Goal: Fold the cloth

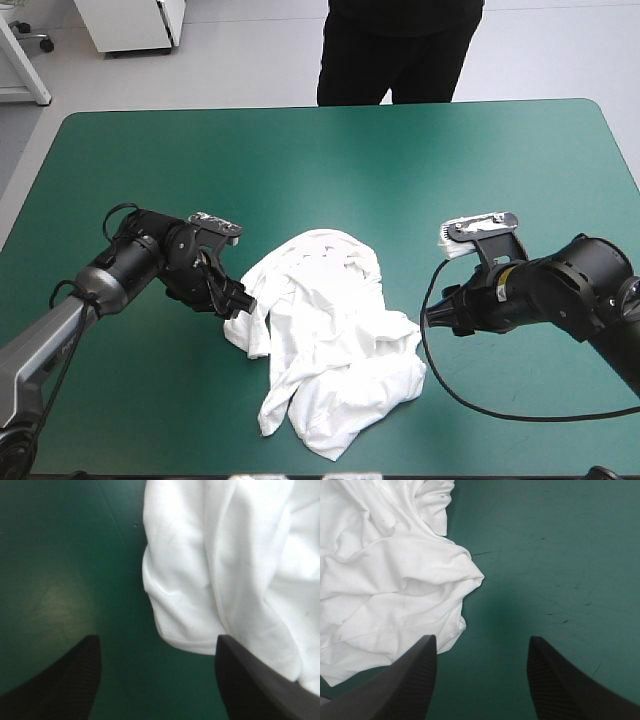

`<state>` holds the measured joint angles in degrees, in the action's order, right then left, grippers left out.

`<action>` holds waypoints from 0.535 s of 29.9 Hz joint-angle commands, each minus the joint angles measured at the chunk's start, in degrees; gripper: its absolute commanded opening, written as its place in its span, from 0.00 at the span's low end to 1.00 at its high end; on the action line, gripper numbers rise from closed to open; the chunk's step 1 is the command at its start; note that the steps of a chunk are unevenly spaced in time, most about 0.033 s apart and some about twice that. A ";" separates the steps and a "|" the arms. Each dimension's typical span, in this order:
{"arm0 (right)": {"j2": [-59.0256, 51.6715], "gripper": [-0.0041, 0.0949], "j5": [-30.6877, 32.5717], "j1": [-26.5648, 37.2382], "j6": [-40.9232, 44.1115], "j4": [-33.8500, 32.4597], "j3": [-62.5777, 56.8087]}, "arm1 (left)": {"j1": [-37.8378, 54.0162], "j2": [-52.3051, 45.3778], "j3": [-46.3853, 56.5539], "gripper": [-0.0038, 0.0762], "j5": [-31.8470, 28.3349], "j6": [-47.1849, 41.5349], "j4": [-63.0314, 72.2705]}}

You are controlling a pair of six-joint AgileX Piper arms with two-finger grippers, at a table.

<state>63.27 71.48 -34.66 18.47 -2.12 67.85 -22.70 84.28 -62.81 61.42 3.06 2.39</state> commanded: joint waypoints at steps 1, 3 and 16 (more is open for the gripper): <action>-1.09 0.56 -0.50 0.41 0.39 -0.35 1.33 | 0.02 0.64 -0.22 0.64 -2.85 0.05 1.11; -1.09 0.56 -0.50 0.41 0.39 -0.35 1.33 | 0.02 1.62 0.34 0.64 -4.28 0.05 1.28; -0.97 0.51 -0.98 0.41 0.39 -0.51 1.33 | -0.08 5.16 7.54 0.54 -11.05 0.16 4.68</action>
<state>63.27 71.48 -34.66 18.88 -2.17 67.85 -22.70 90.42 -55.46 52.64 3.36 4.35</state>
